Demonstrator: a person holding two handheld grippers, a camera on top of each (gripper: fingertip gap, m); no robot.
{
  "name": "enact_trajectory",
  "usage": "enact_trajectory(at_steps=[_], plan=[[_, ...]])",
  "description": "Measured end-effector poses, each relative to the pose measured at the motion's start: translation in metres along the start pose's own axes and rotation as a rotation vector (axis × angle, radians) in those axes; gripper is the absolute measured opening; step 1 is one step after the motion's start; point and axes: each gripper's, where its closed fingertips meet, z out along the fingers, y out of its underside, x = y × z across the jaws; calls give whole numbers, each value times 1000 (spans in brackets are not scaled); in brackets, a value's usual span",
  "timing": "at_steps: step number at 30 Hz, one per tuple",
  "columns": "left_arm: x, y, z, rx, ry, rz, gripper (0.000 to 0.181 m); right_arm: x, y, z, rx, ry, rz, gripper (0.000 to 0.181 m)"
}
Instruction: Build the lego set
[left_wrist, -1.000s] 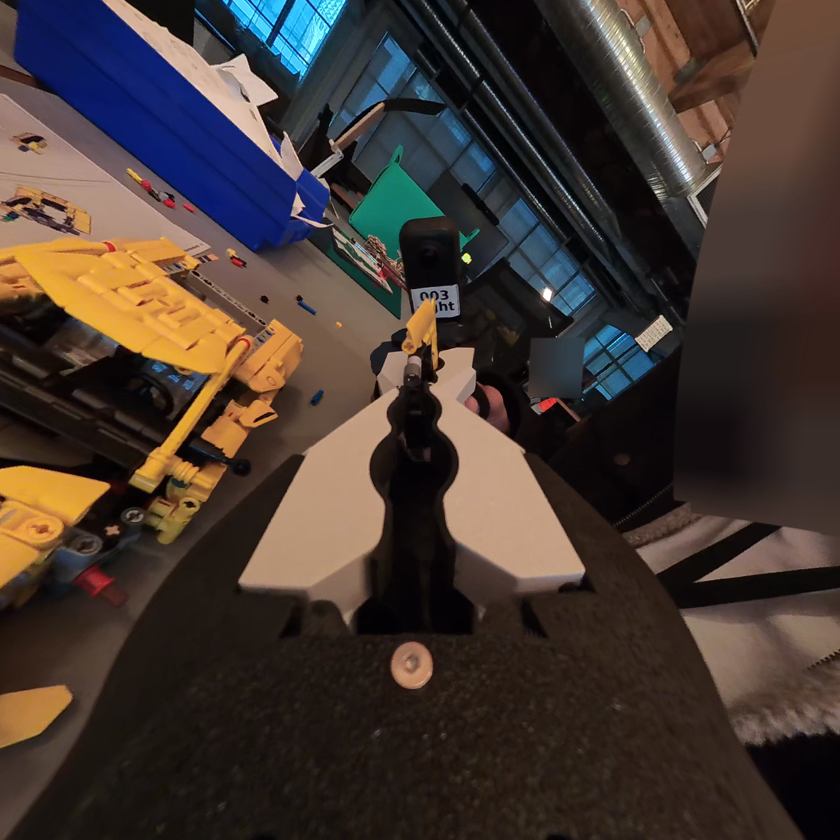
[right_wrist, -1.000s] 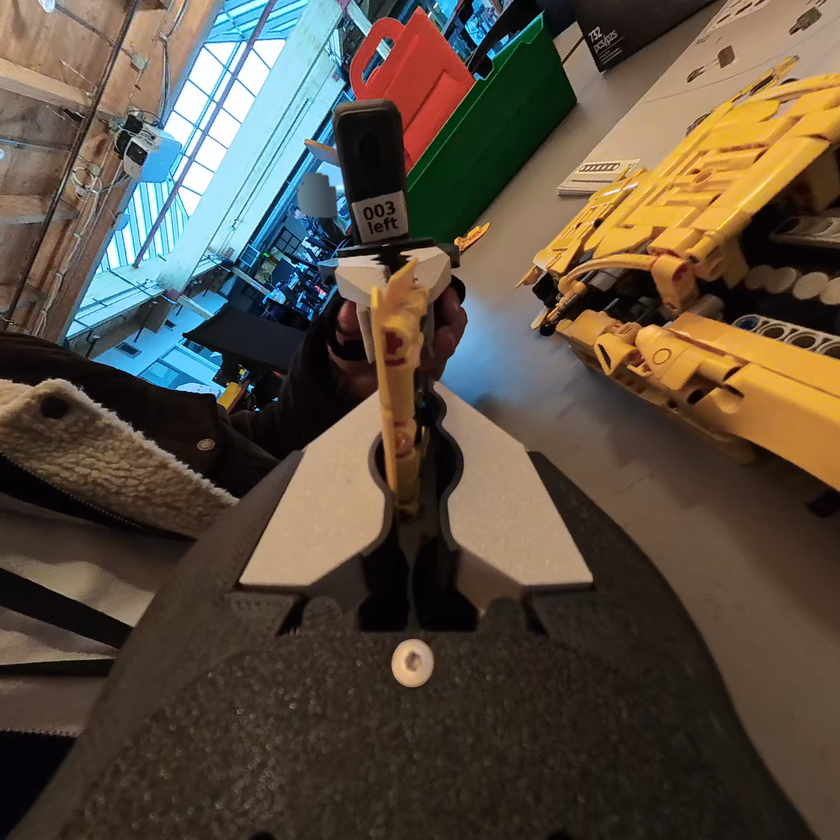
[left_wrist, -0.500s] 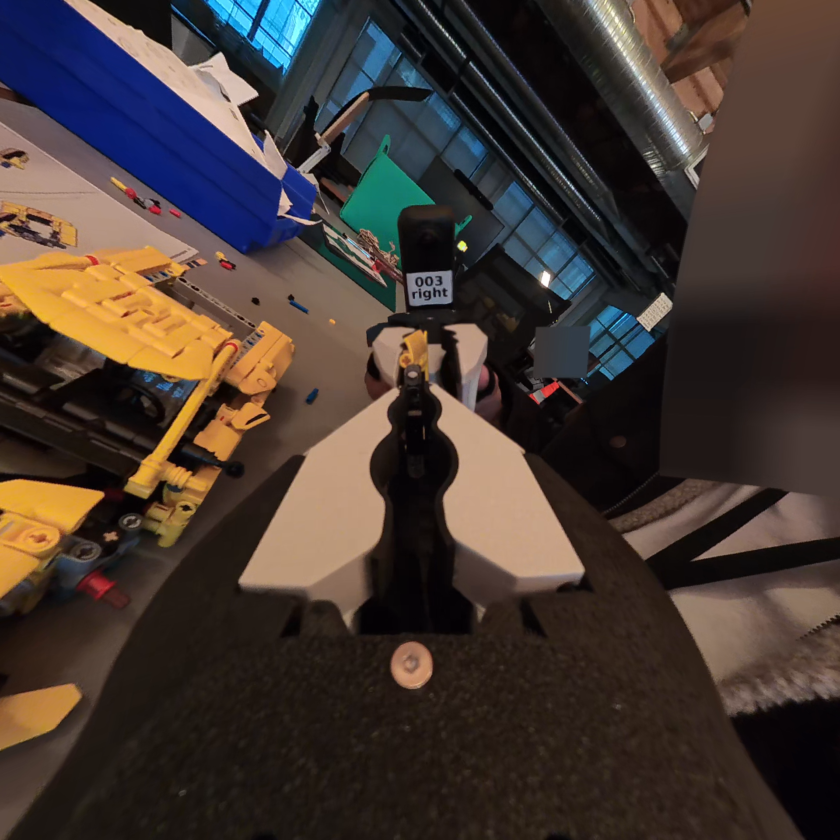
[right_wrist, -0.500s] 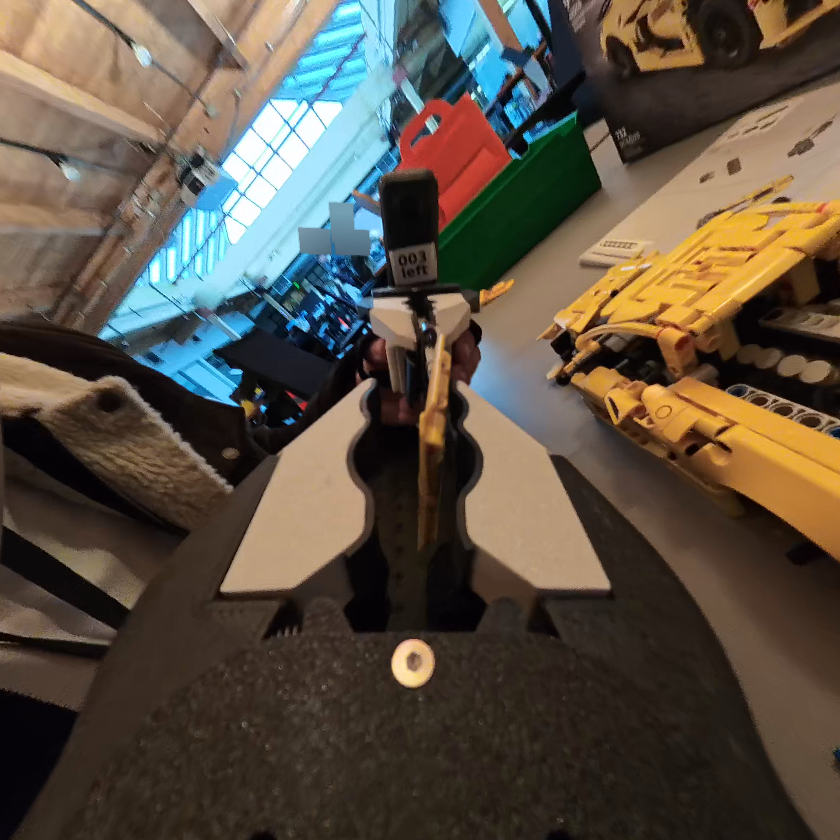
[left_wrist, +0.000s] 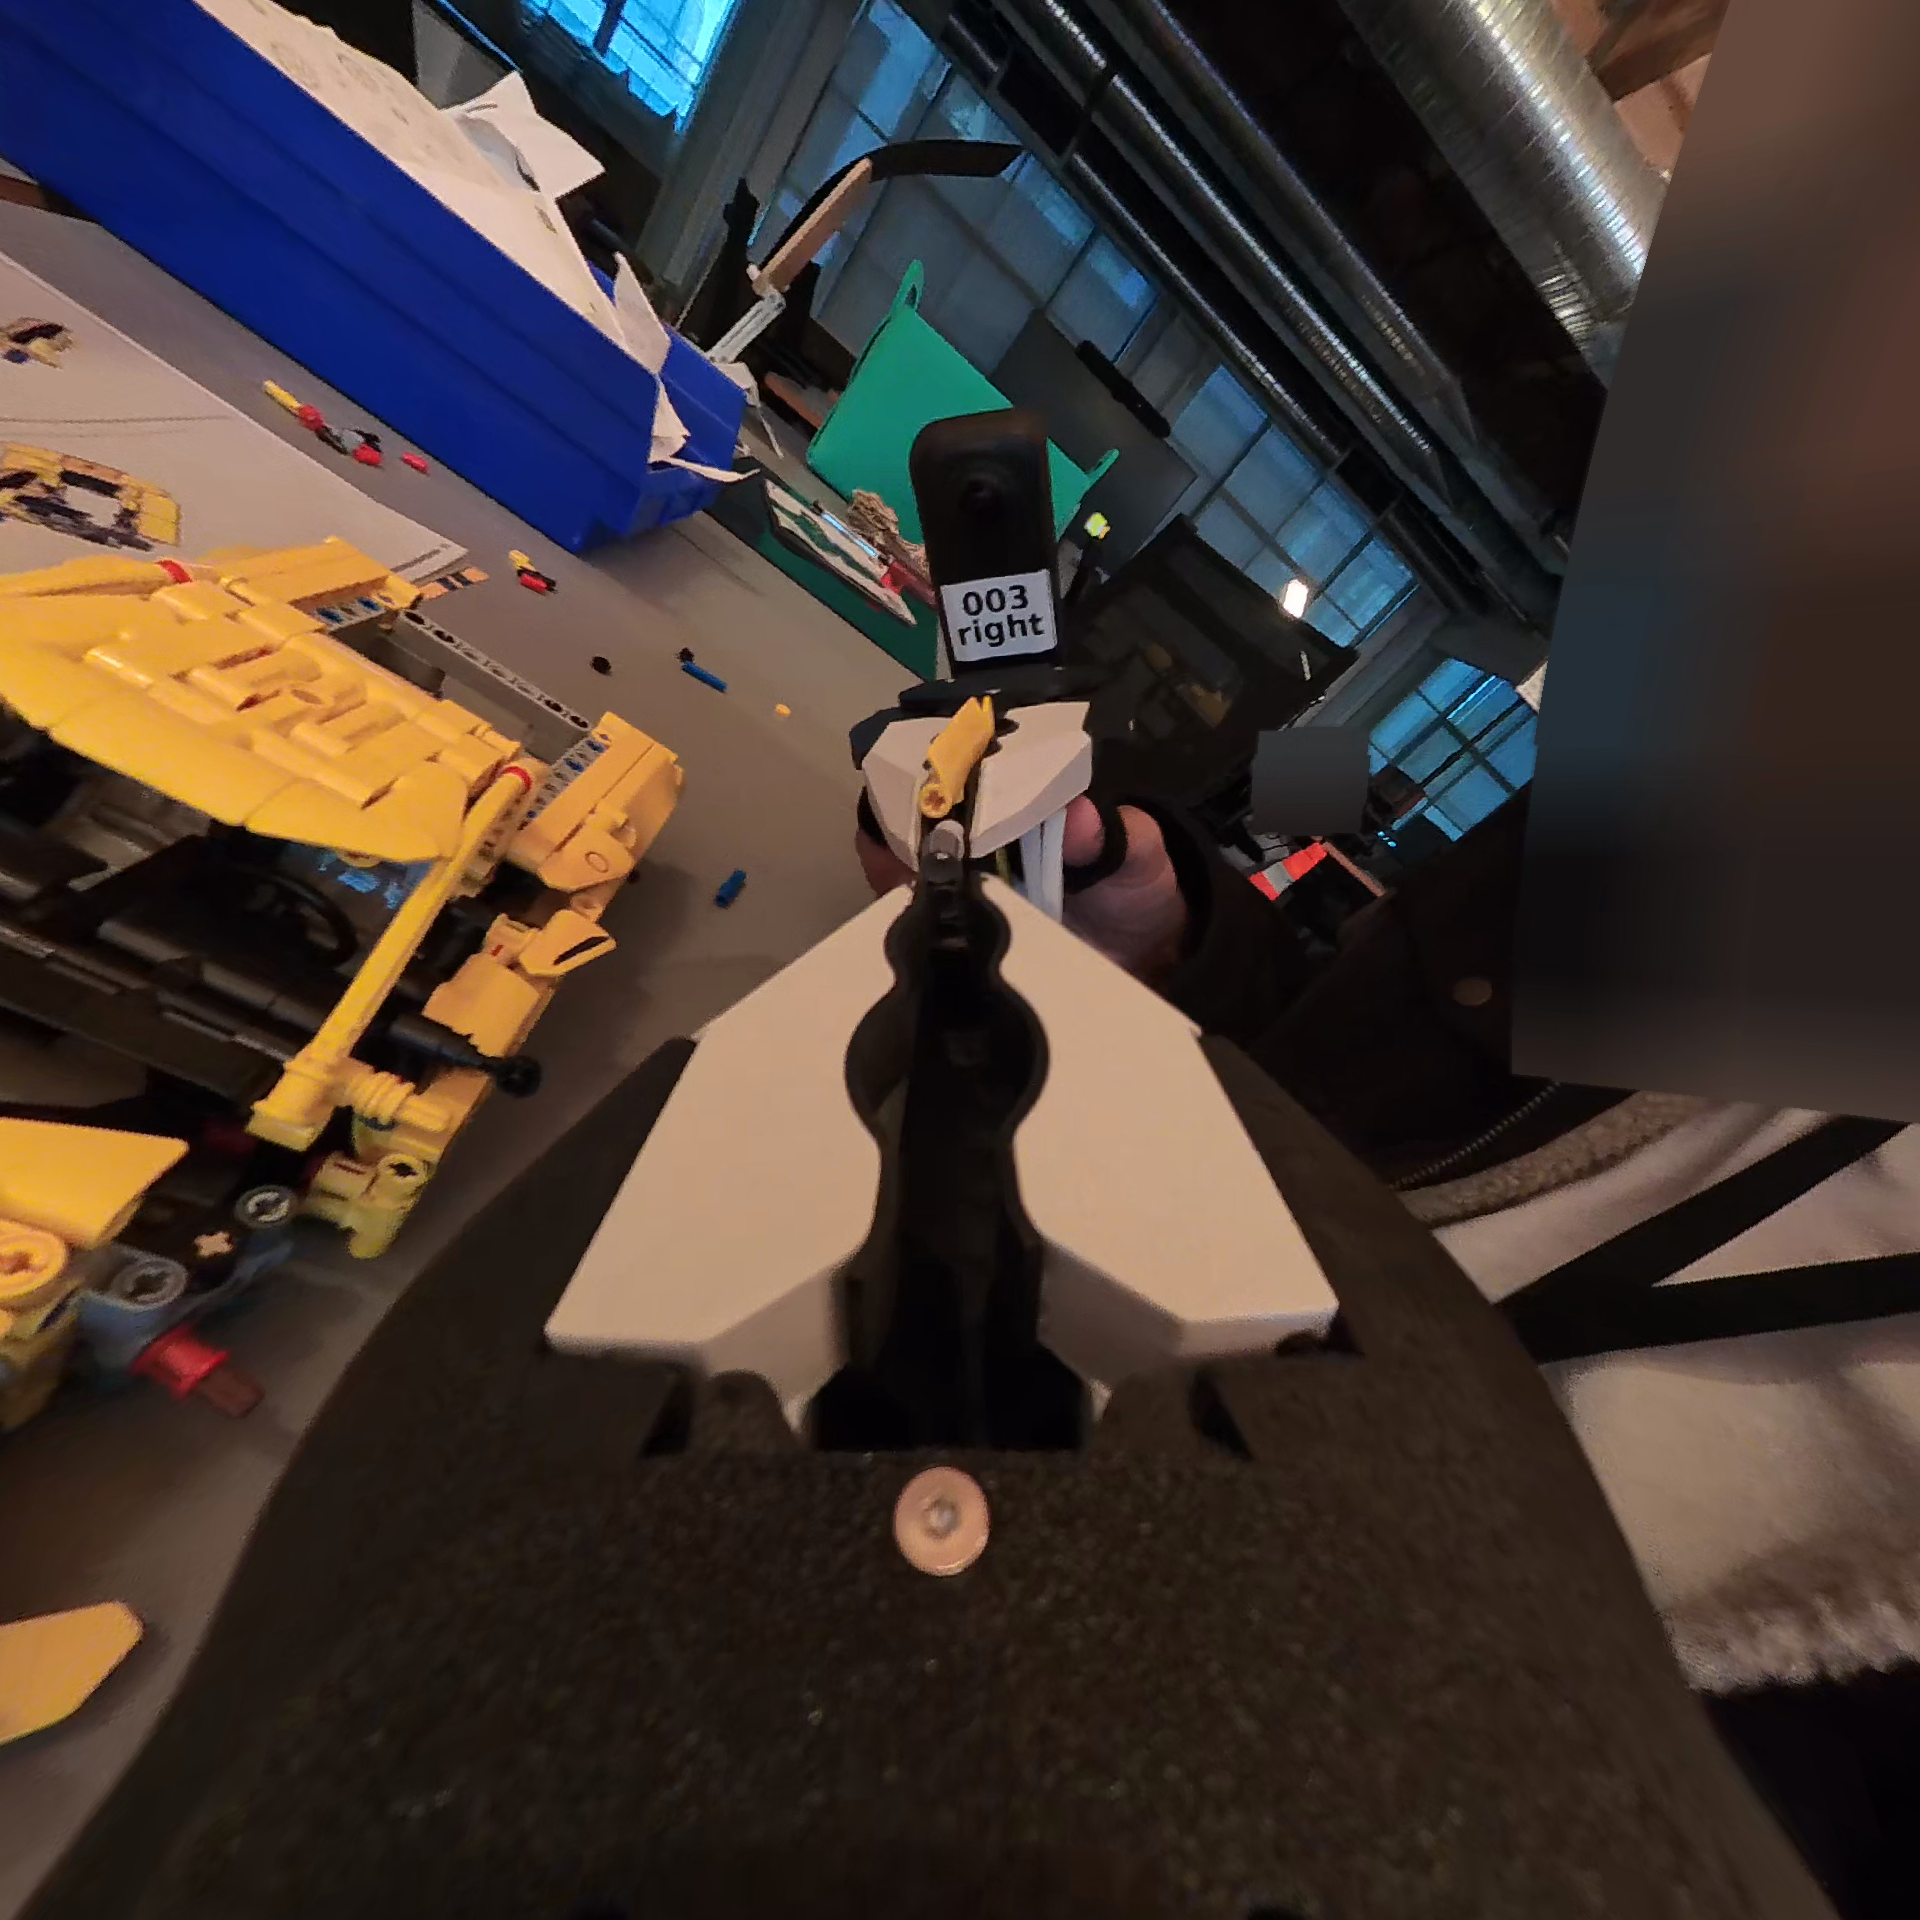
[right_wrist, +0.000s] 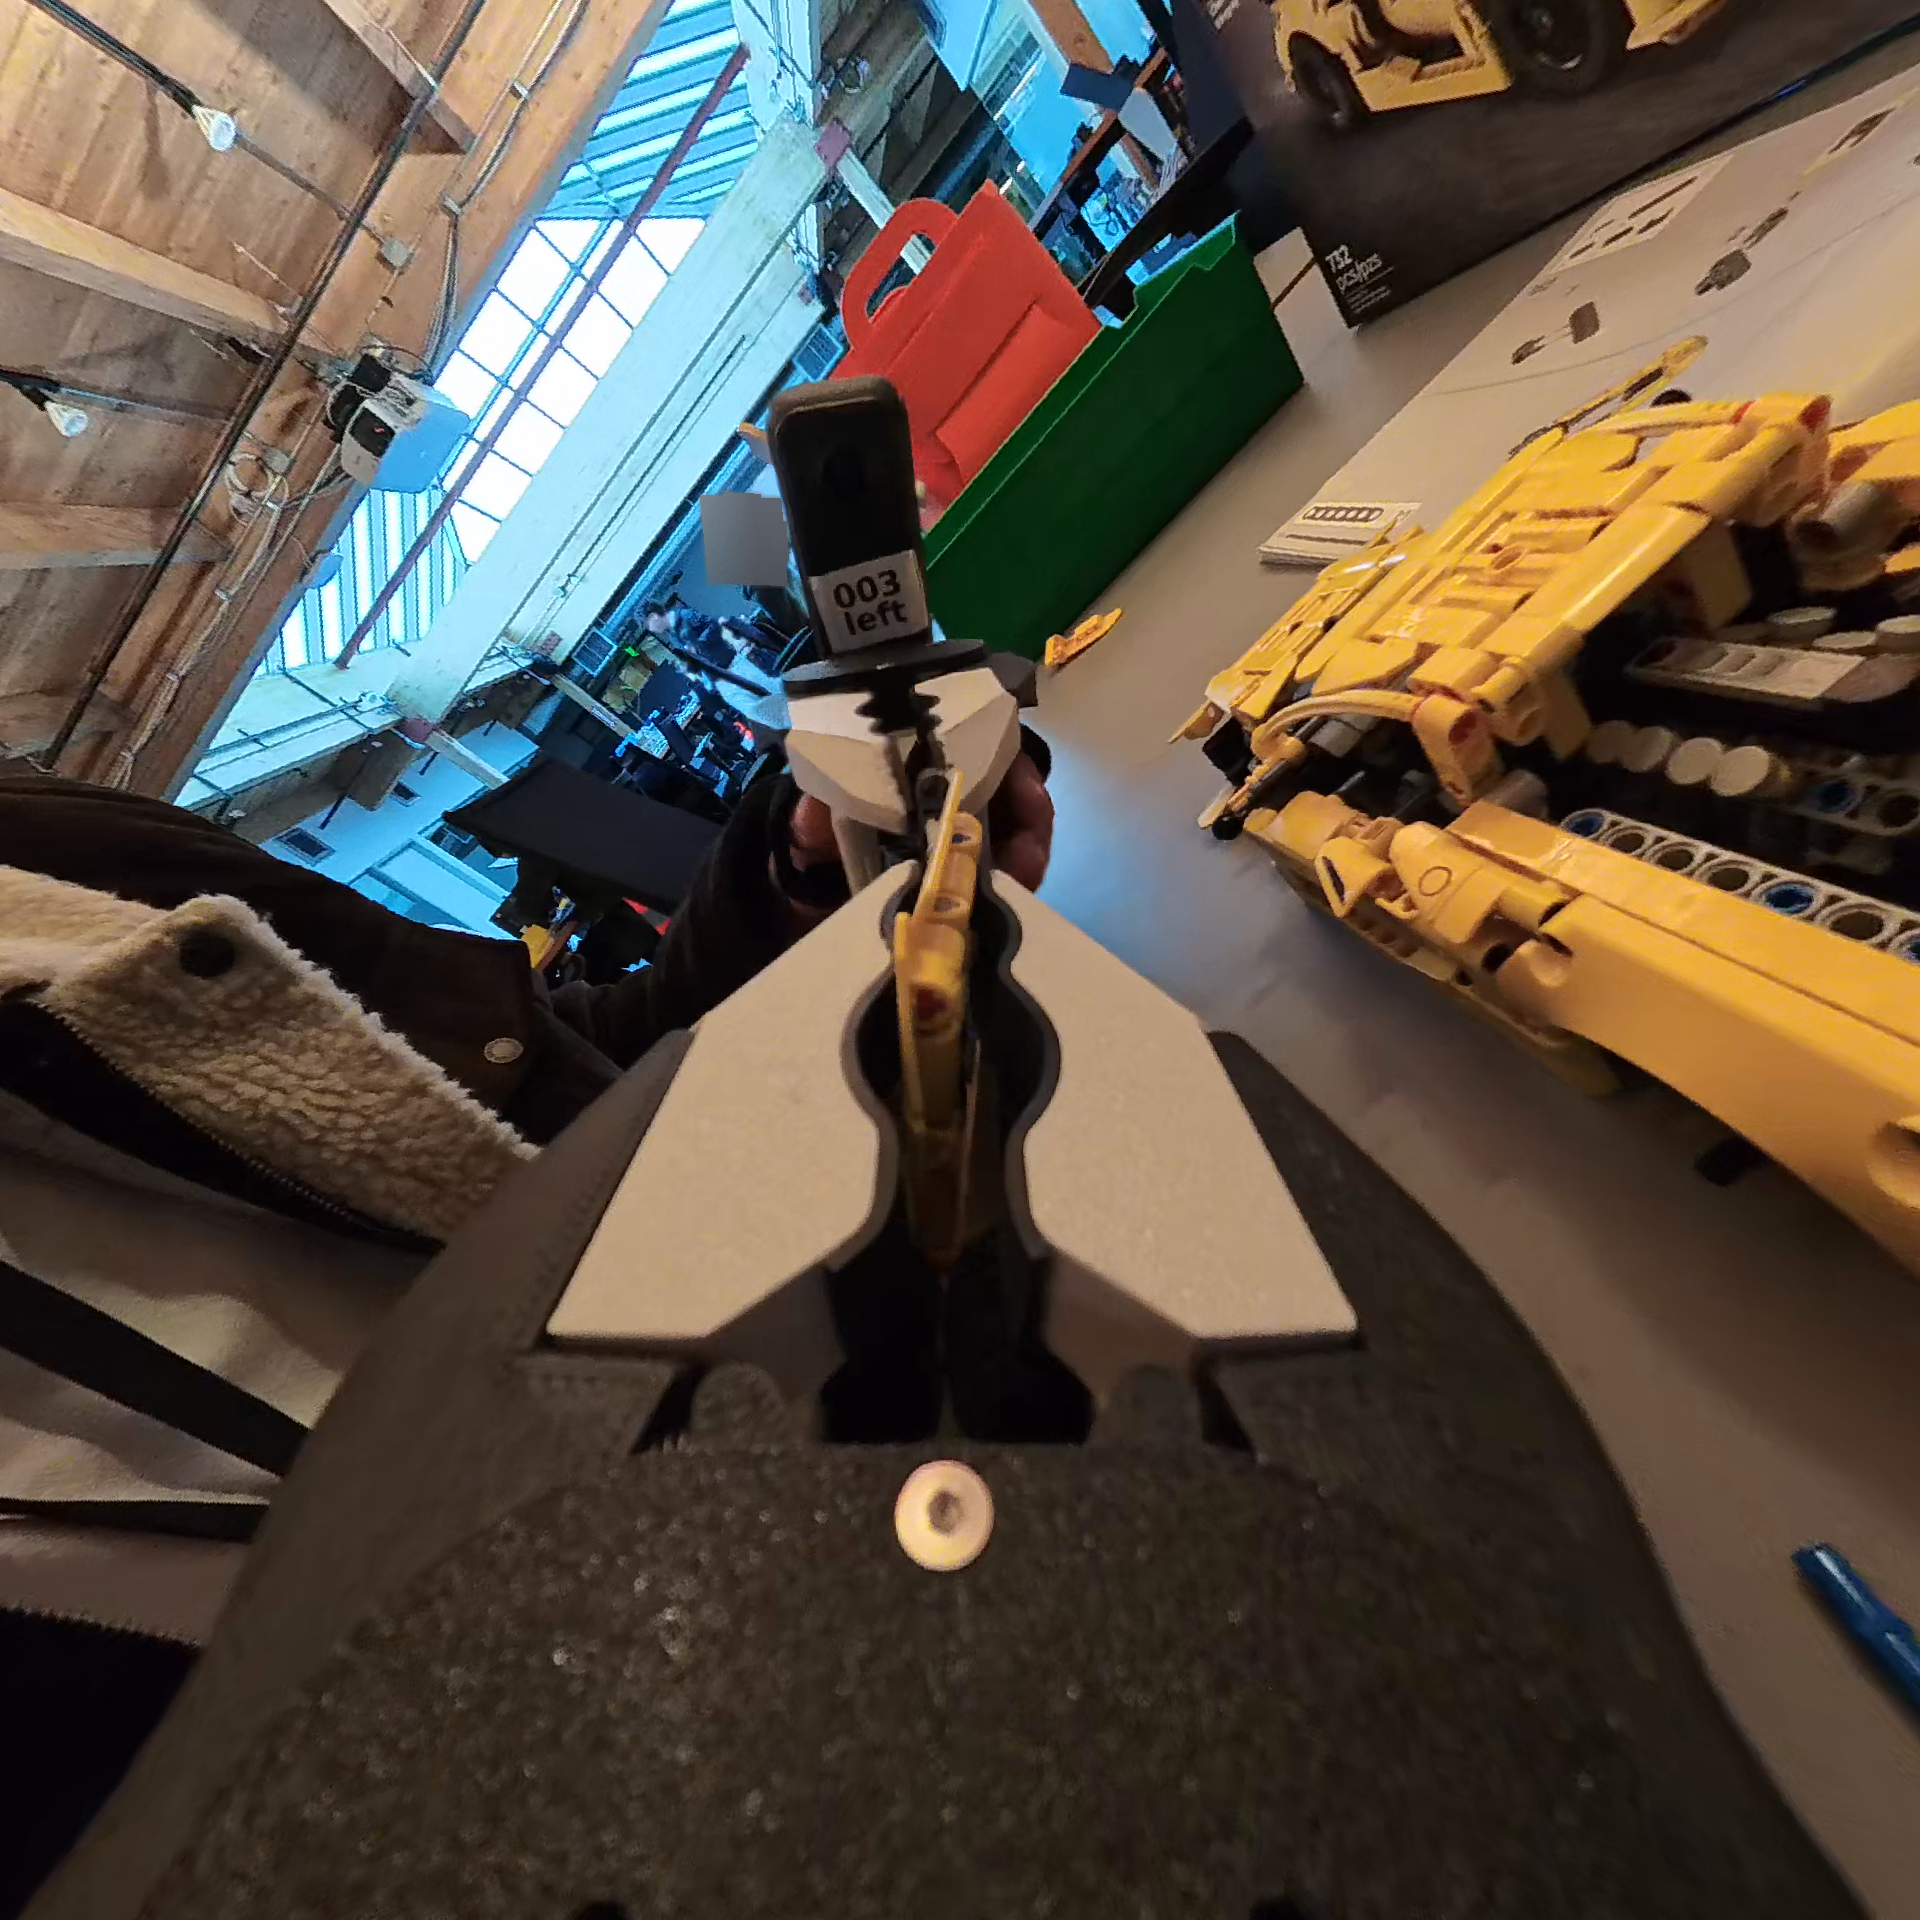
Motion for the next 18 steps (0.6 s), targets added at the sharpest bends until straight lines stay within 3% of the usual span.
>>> enact_trajectory(at_steps=[10, 18], plan=[[2, 12, 6, -66, -7, 34, 9, -3, 16, 7, -102, -1, -34, 8], [2, 1, 0, -7, -1, 5, 6, -1, 5, 0, -38, -1, -10, 8]])
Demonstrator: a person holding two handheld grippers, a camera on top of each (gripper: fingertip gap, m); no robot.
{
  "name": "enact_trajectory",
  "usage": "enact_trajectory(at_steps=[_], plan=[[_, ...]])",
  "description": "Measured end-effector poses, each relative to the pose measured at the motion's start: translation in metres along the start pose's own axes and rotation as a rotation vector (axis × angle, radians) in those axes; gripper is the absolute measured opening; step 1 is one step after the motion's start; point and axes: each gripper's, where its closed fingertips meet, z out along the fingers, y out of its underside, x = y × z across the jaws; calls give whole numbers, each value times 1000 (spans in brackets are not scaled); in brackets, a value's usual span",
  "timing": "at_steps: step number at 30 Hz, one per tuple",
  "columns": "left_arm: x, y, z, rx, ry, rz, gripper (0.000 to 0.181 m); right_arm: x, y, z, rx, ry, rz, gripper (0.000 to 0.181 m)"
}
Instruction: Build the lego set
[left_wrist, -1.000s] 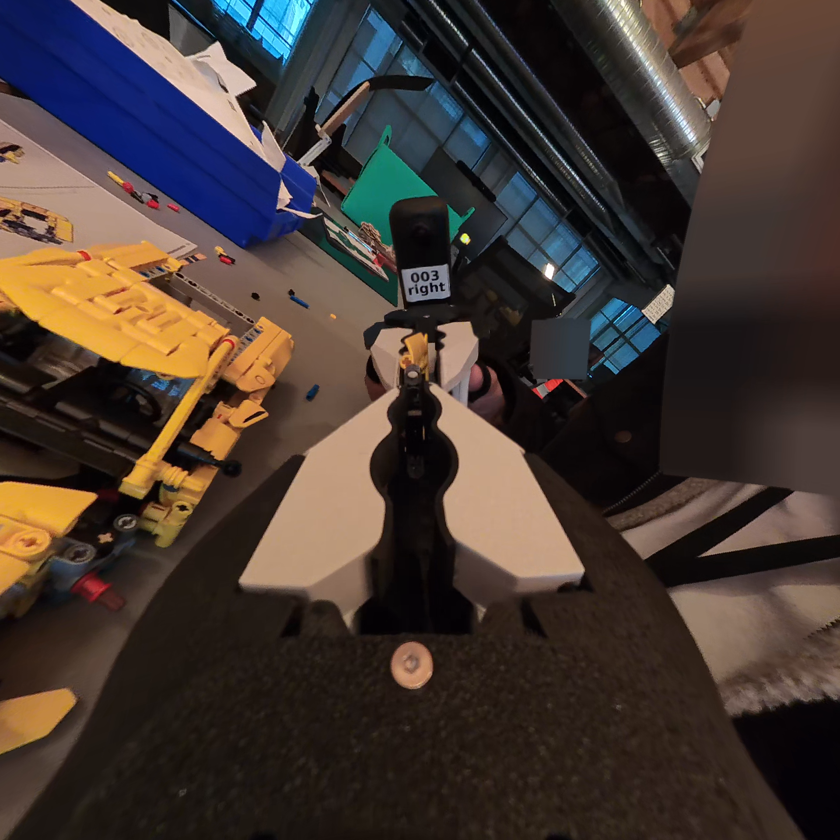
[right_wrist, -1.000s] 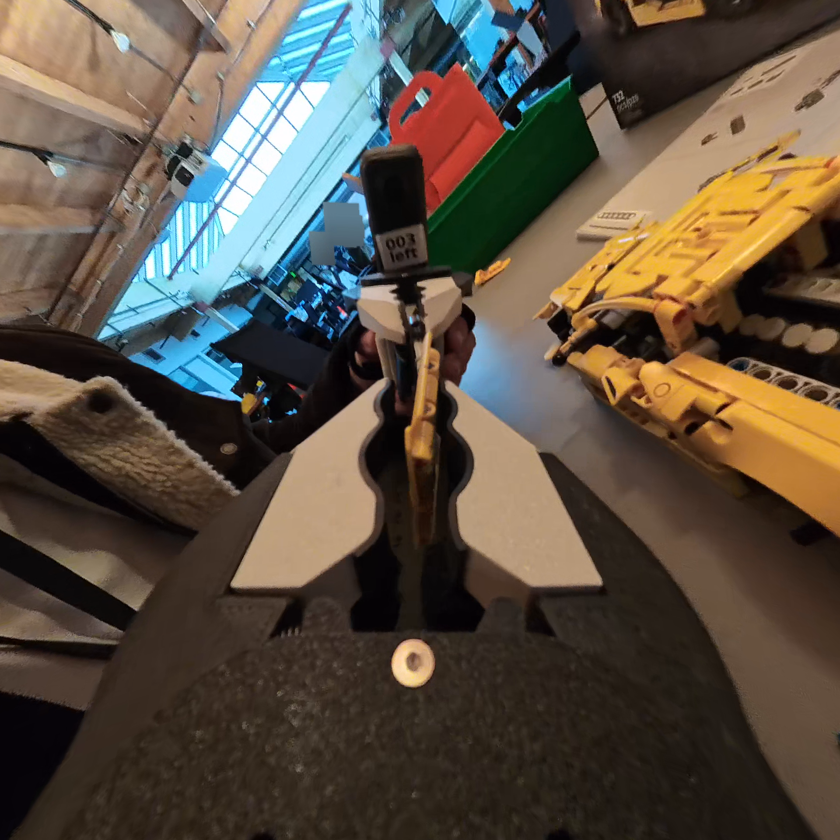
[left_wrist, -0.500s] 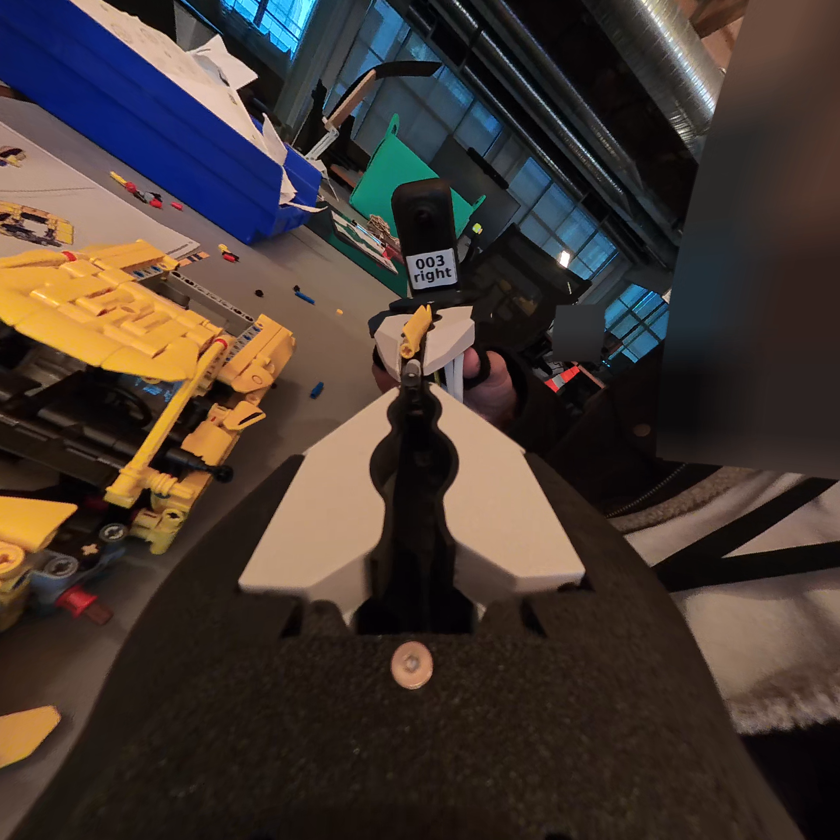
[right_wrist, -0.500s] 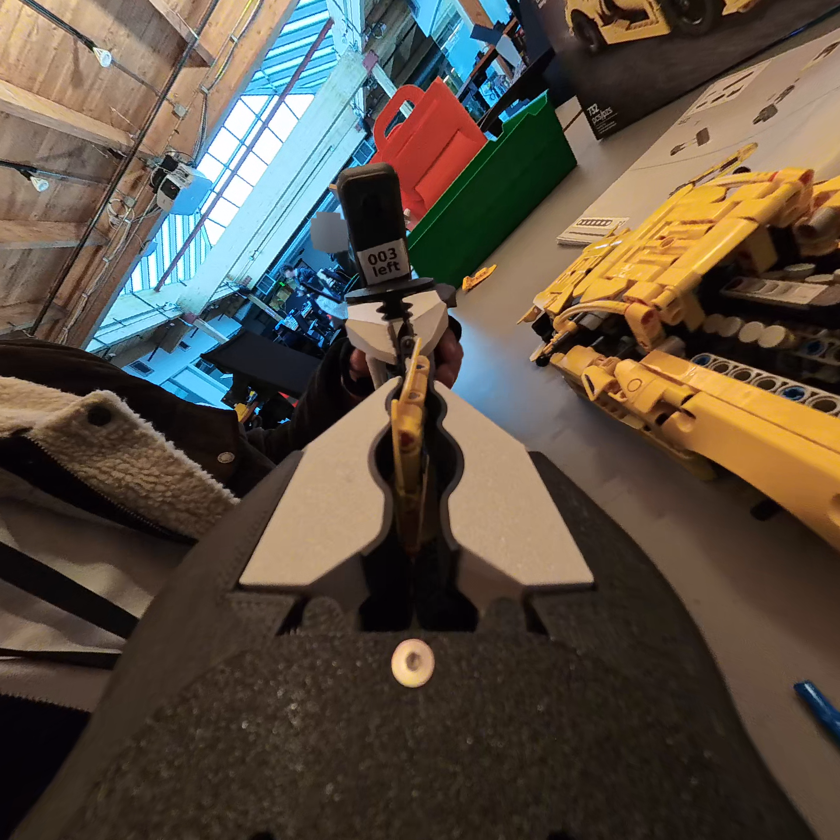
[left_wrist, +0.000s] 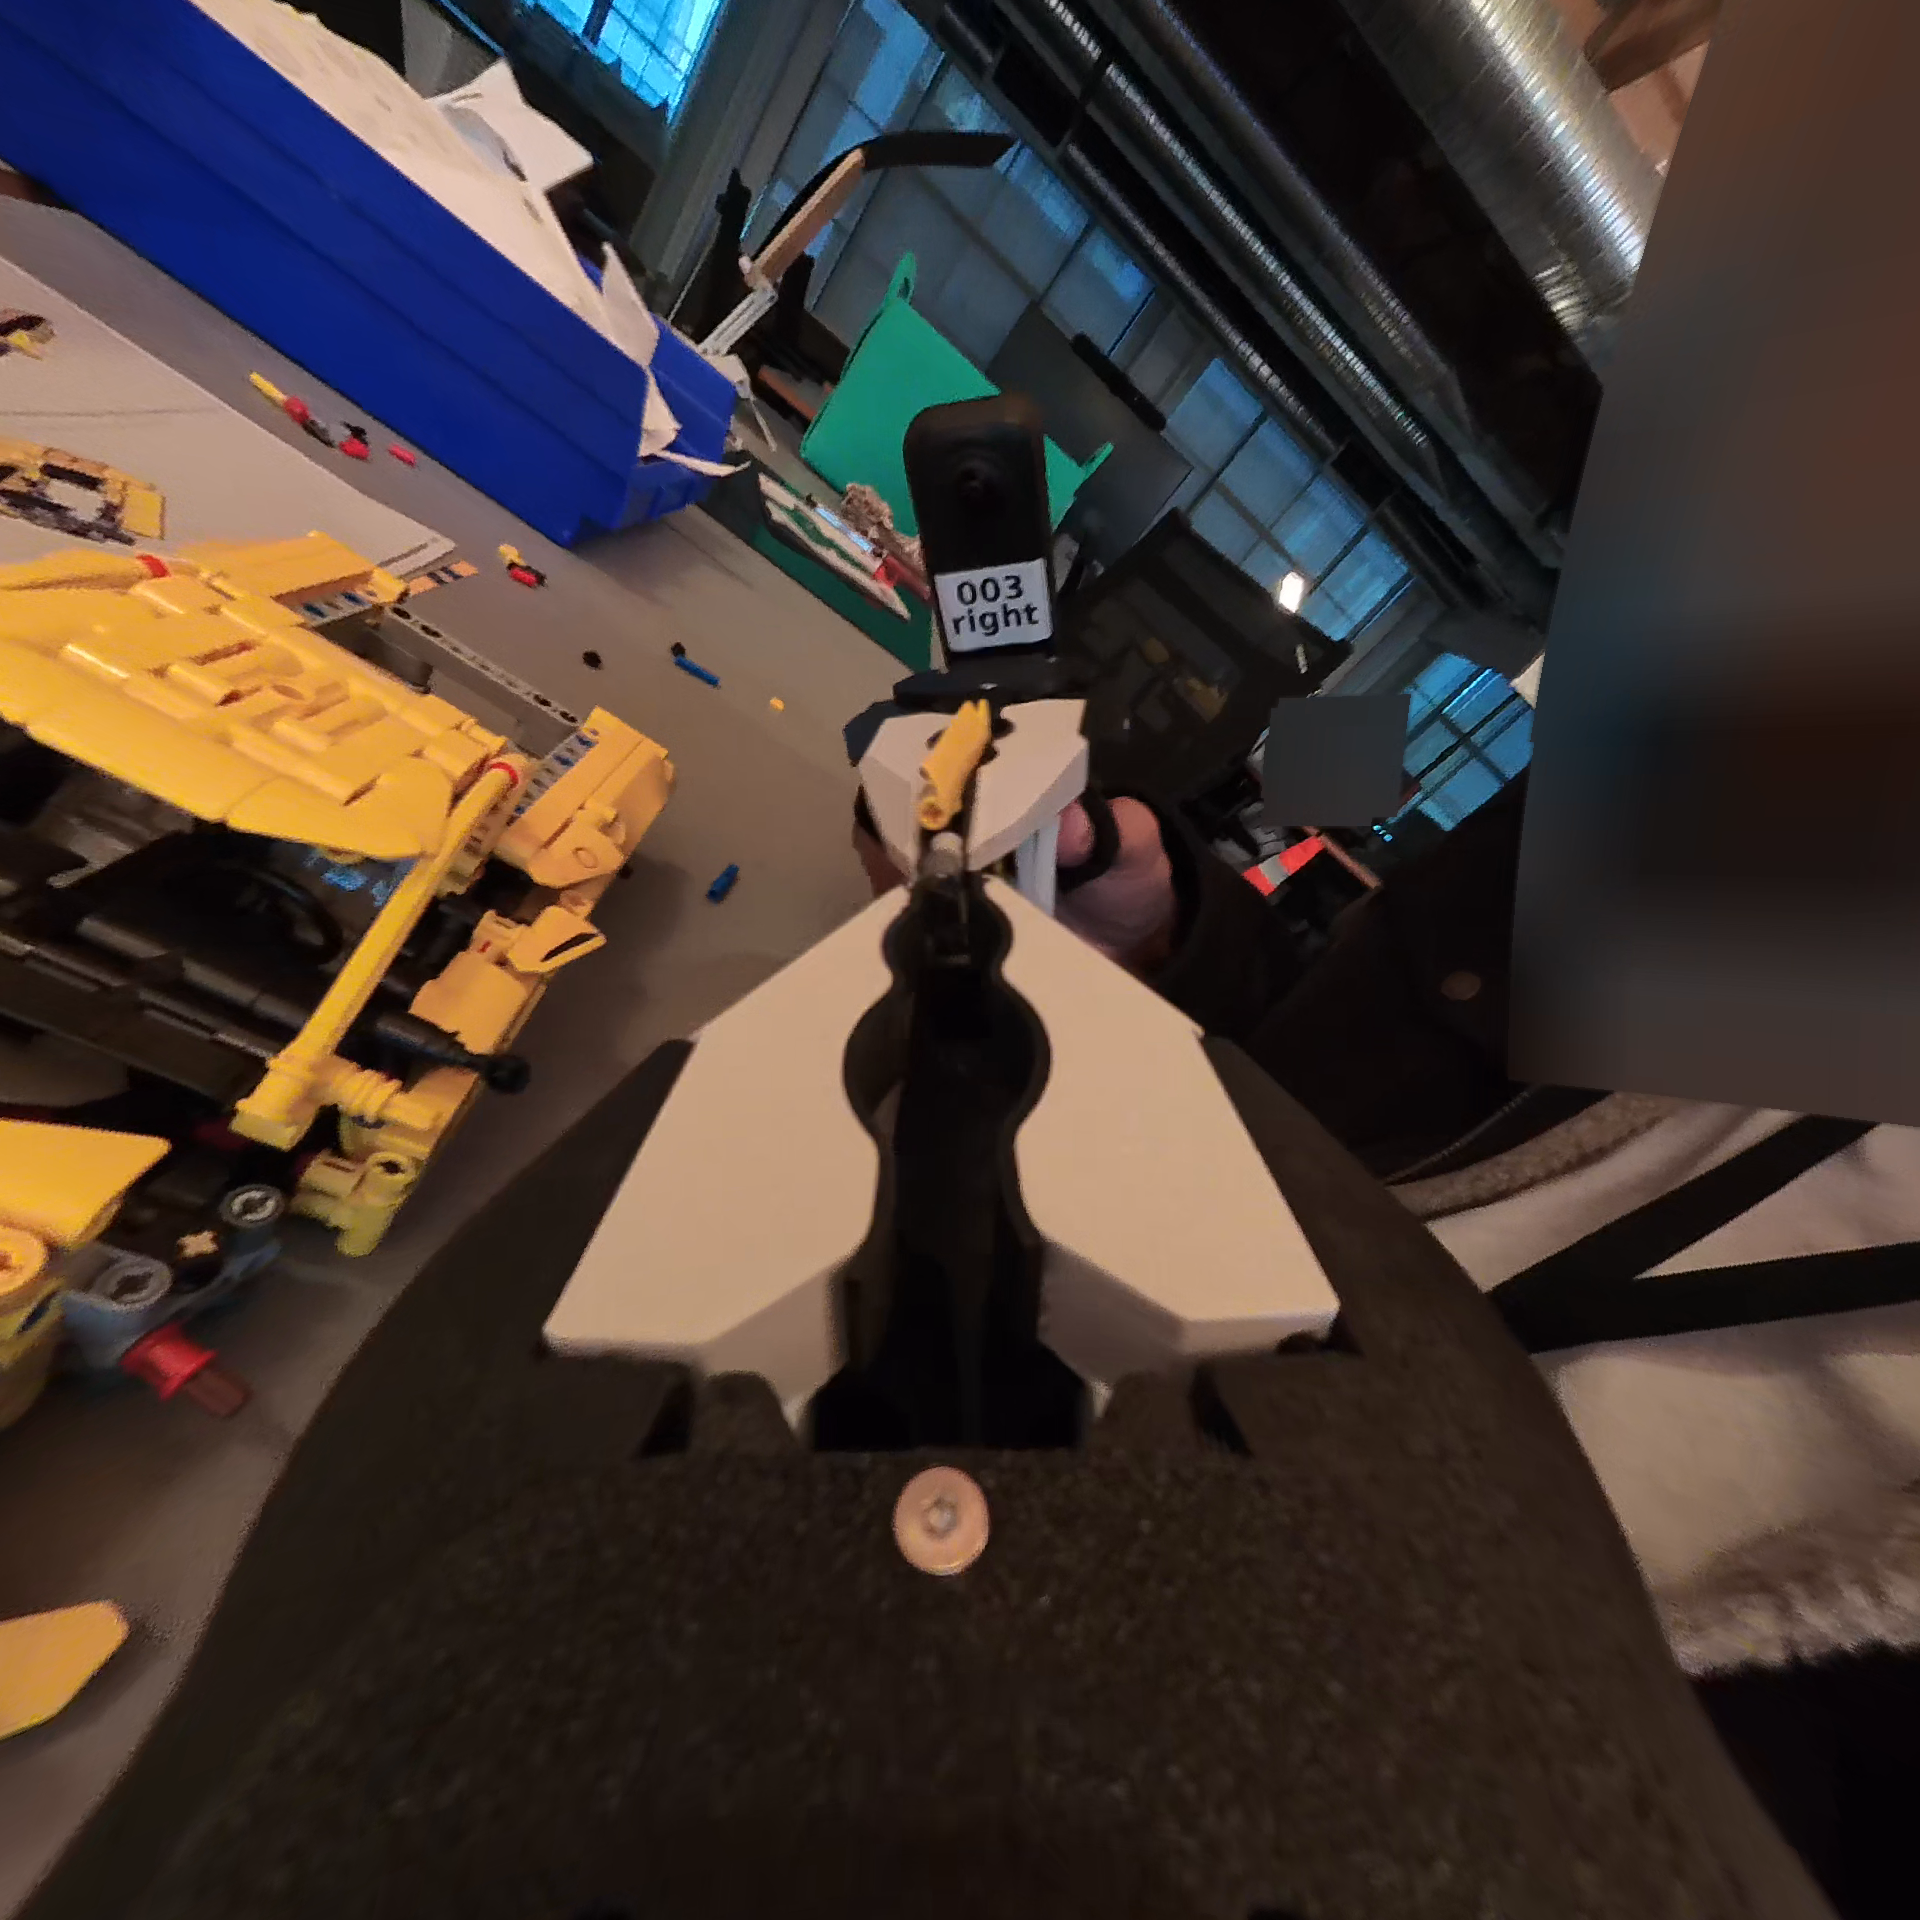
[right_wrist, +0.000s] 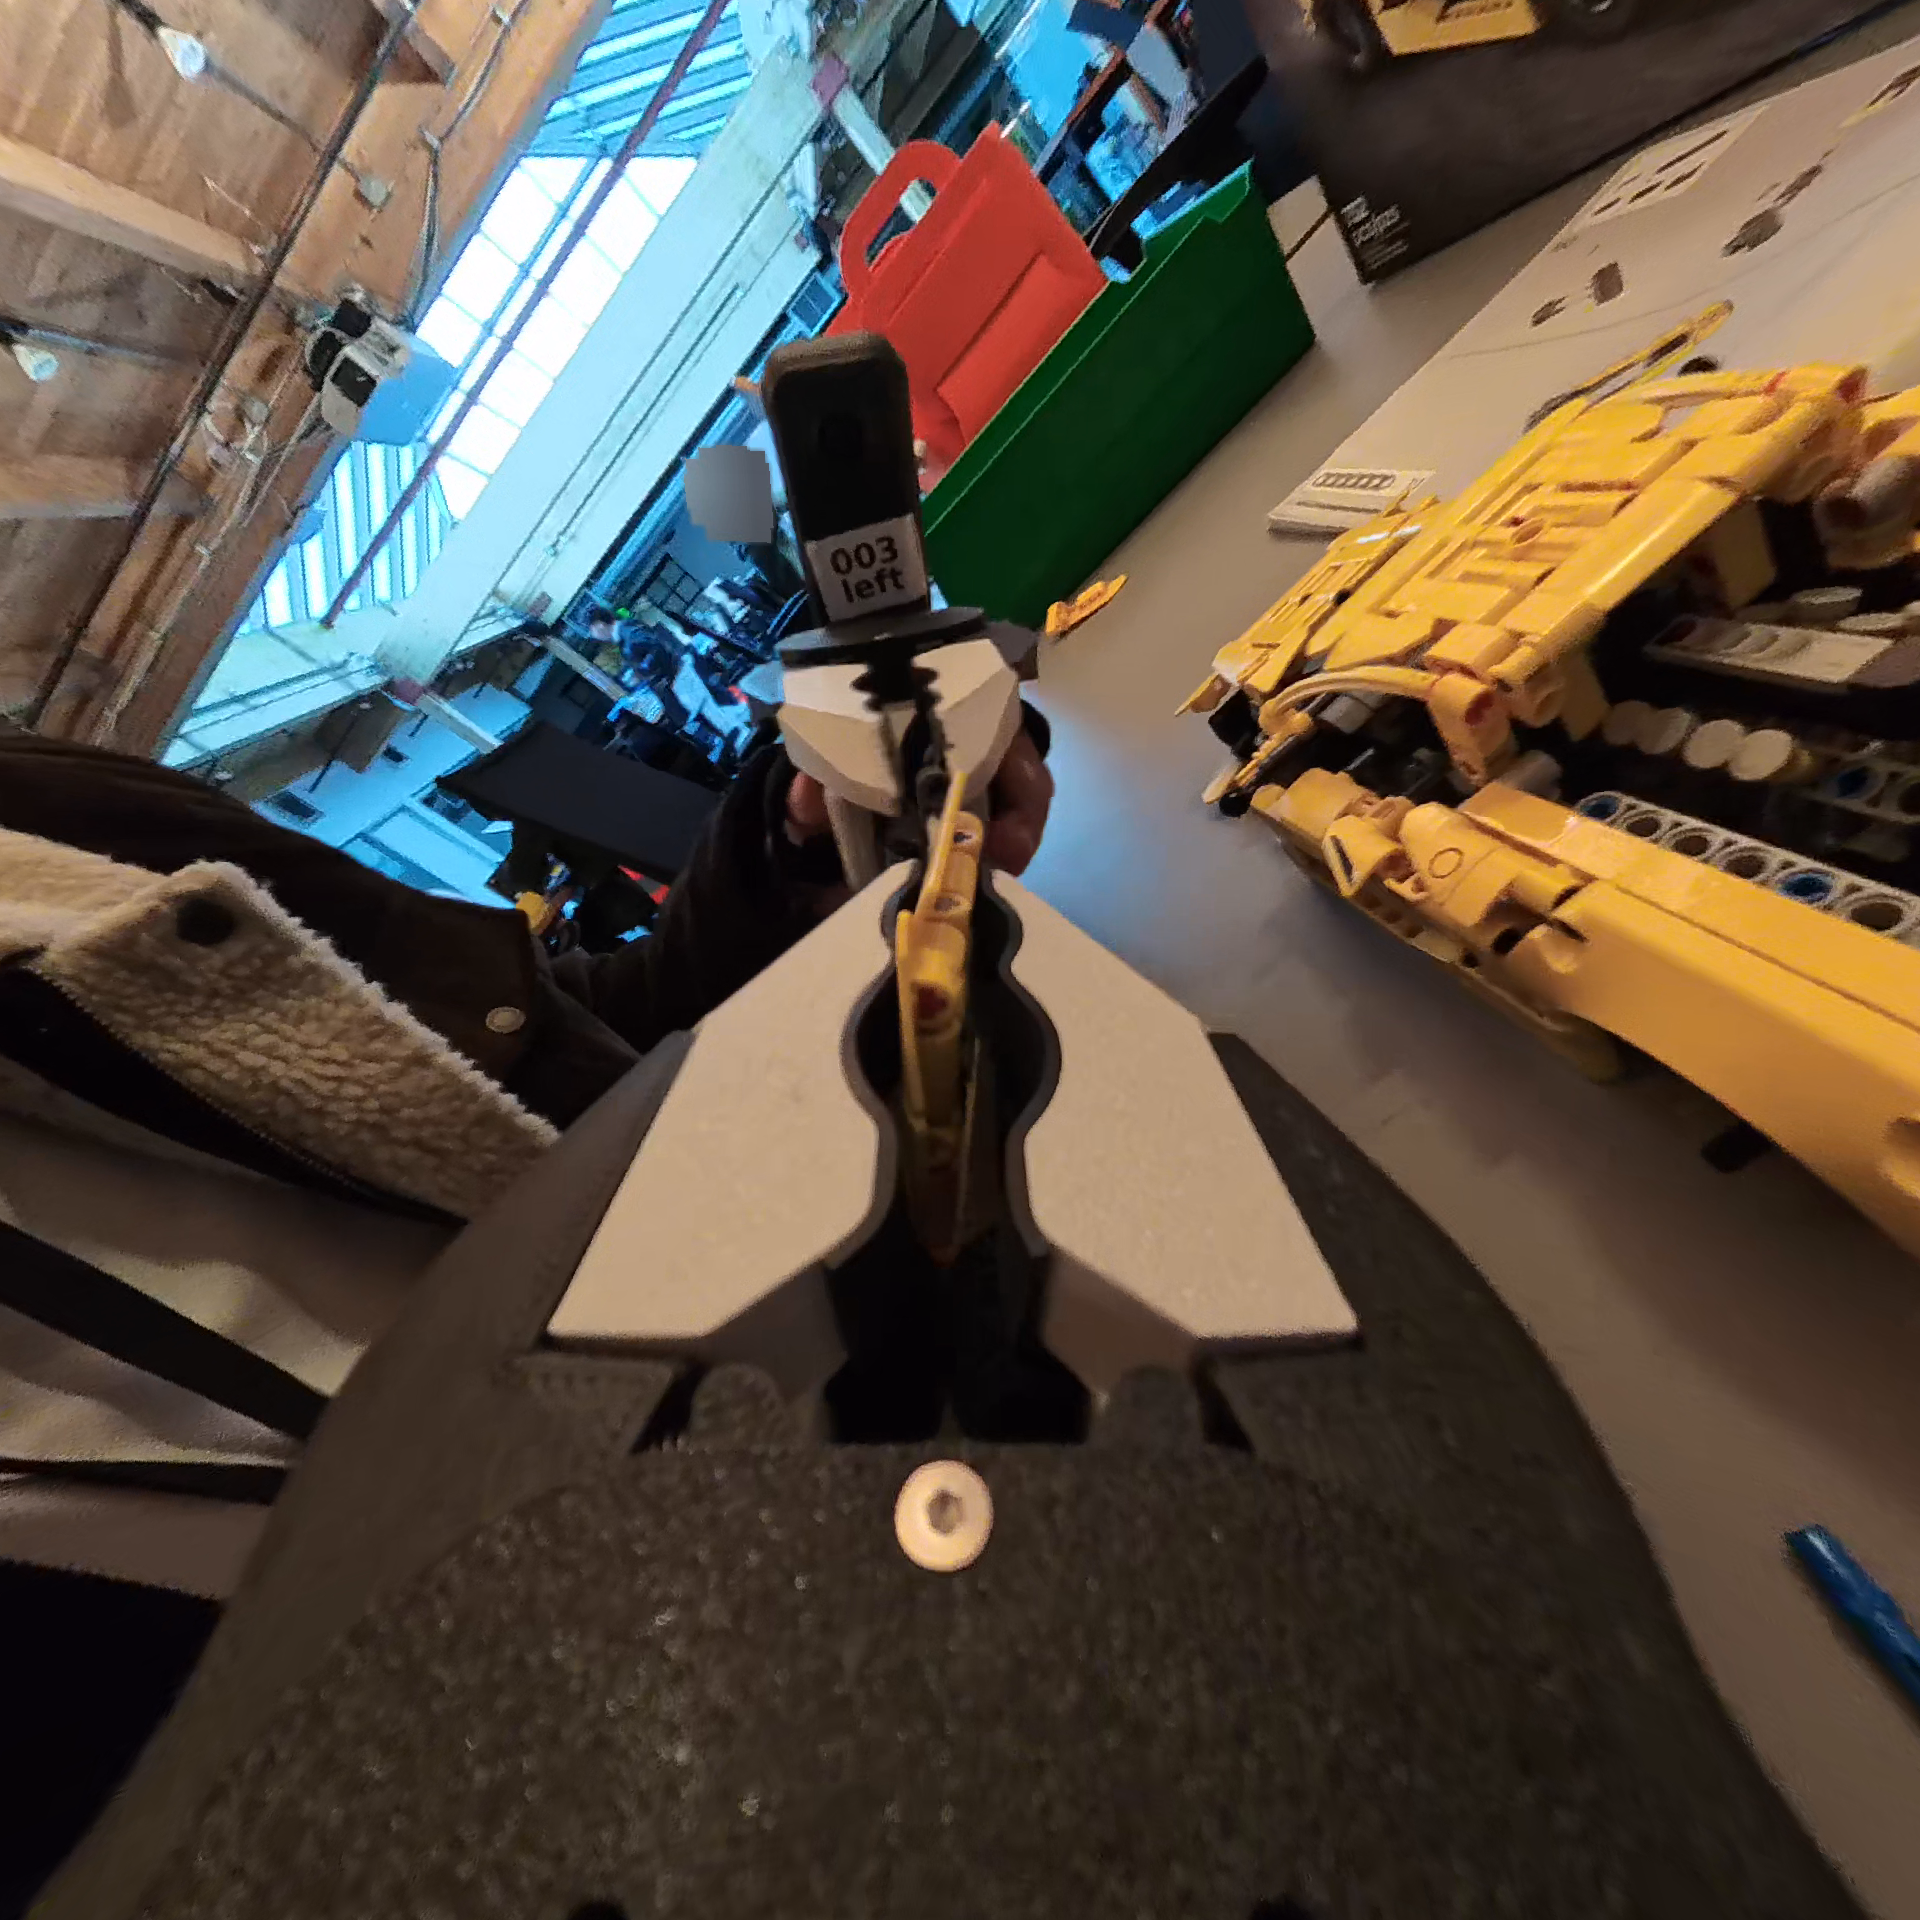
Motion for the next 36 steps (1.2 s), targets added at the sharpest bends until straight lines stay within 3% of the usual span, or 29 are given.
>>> enact_trajectory(at_steps=[15, 24, 26, 36], plan=[[7, 18, 2, -117, 27, 25, 5, -4, 17, 0, -111, -17, -36, 7], [1, 13, 3, -82, -8, 38, 5, -3, 9, 8, -31, -42, -13, 17], [3, 14, 4, -88, 4, 37, 5, -2, 10, 9, -46, -30, -11, 9], [6, 21, 6, -123, 24, 31, 4, -5, 19, 7, -119, 12, -100, 8]])
